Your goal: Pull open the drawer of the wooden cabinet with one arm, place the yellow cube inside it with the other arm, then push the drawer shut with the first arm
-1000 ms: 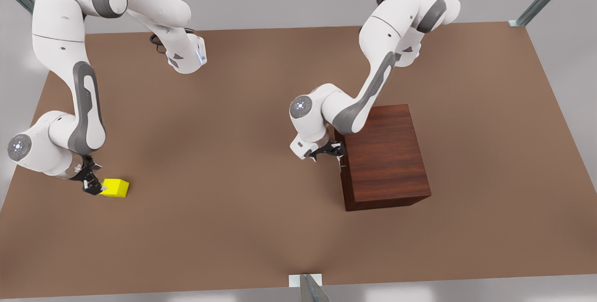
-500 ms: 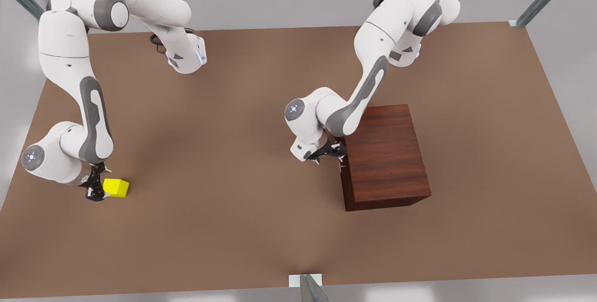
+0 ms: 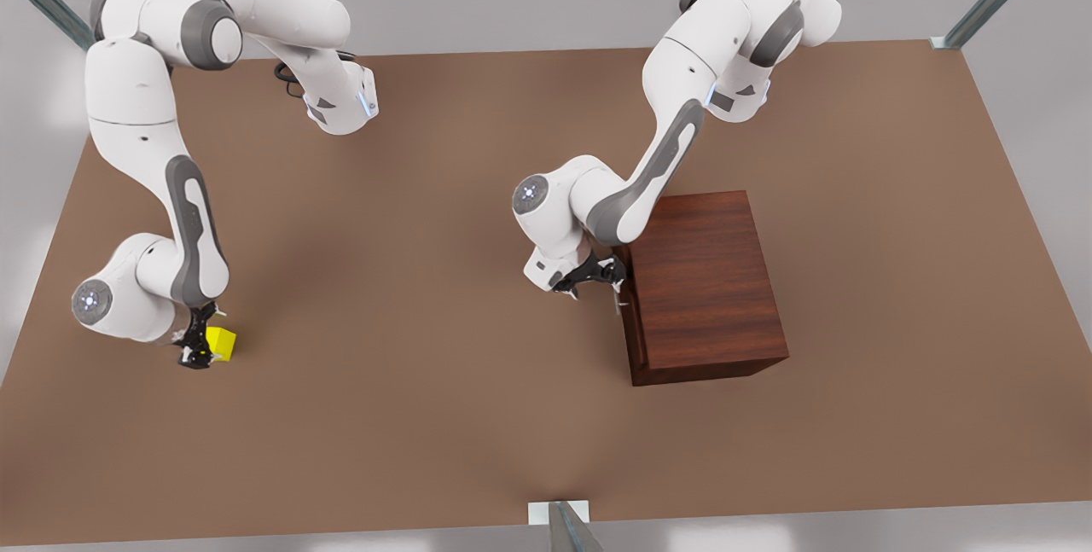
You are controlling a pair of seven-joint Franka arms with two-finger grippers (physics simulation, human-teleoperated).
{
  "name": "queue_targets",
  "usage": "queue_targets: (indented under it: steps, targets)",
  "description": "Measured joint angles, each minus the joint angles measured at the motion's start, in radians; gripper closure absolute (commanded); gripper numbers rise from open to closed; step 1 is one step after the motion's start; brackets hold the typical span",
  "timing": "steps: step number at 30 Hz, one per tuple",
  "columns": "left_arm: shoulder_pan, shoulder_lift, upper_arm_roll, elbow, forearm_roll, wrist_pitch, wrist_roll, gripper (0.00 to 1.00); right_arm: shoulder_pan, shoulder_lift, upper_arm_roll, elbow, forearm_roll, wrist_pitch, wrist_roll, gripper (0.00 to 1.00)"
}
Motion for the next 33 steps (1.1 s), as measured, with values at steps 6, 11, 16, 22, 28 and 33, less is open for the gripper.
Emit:
queue_targets:
  steps: [6,11,16,22,28,33]
  targets:
    - [-0.001,0.010,0.000,0.018,-0.001,0.015,-0.016,0.00,0.003,0.012,-0.001,0.005,0.001,0.014,0.031,0.00]
    - [-0.001,0.029,0.000,0.047,0.000,0.033,-0.026,0.00,0.002,0.047,-0.002,0.033,0.001,0.025,0.049,0.00]
    - [-0.011,0.042,0.000,0.070,0.004,0.041,-0.033,0.00,0.001,0.065,-0.002,0.039,-0.002,0.040,0.063,0.00]
    - [-0.022,0.049,0.000,0.083,0.008,0.052,-0.039,0.00,-0.006,0.070,-0.002,0.040,-0.008,0.054,0.076,0.00]
    - [-0.033,0.051,0.001,0.085,0.010,0.063,-0.042,0.00,-0.006,0.071,-0.010,0.039,-0.014,0.066,0.084,0.00]
    - [-0.047,0.055,0.002,0.085,0.012,0.070,-0.045,0.00,-0.006,0.071,-0.016,0.036,-0.025,0.070,0.090,0.00]
